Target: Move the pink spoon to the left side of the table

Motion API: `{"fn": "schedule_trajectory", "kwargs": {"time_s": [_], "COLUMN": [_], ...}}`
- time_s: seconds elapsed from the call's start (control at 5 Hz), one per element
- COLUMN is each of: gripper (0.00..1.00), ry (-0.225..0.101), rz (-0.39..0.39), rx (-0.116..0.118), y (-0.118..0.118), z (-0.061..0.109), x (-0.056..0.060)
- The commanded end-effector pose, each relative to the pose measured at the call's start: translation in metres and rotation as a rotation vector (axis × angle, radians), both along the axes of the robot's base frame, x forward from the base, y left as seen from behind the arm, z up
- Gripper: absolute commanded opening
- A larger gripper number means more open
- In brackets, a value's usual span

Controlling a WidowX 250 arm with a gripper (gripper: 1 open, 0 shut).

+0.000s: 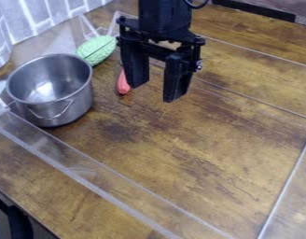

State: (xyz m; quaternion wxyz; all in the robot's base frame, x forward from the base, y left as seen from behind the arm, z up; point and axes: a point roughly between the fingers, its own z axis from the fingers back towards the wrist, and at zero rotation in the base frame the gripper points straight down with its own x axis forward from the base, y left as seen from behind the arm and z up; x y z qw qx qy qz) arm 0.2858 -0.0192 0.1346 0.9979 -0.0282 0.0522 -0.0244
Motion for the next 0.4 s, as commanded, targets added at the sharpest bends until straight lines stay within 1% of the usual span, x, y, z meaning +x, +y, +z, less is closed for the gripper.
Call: {"fn": "schedule_trajectory", "kwargs": {"time_s": [0.0,0.2], "gripper": [1.0,1.0], "ry": [-0.075,-0.077], "rz": [0.001,0.009], "rx": [-0.001,0.0], "y": [0.0029,0.007], "z": [0.0198,0.0202], "x": [0.0025,0.0014]}}
